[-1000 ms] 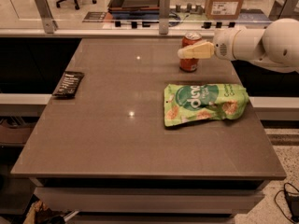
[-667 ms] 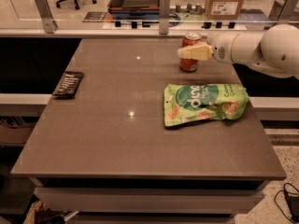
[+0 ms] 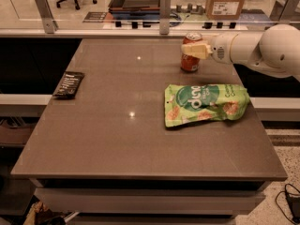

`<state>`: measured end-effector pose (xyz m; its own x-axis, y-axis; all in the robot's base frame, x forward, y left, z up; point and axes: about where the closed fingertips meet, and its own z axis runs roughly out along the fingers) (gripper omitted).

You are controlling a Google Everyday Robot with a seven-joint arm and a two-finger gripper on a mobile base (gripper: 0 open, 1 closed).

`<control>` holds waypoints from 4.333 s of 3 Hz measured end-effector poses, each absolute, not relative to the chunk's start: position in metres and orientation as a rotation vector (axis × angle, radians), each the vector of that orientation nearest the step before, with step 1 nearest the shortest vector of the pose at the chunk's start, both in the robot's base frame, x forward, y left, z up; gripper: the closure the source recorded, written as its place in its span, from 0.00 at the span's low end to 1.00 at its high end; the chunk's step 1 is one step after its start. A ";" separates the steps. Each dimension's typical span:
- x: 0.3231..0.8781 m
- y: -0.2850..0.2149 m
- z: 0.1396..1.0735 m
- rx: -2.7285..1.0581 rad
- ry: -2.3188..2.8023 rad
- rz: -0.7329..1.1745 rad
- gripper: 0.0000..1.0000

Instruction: Move coke can near rxbar chocolate

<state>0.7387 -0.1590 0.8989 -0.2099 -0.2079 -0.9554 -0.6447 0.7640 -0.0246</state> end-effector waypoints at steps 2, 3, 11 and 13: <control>0.739 -0.153 0.897 -0.673 1.774 0.466 1.00; 0.739 -0.153 0.897 -0.673 1.774 0.466 1.00; 0.671 0.051 0.958 -0.922 1.623 0.751 1.00; 0.652 0.098 0.930 -0.901 1.661 0.789 1.00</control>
Offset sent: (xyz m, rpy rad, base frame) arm 0.0004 0.0027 -0.0008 0.0006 0.0011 0.0039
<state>0.6520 0.0978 0.9303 -0.1764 -0.1784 -0.9680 -0.8633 0.5004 0.0651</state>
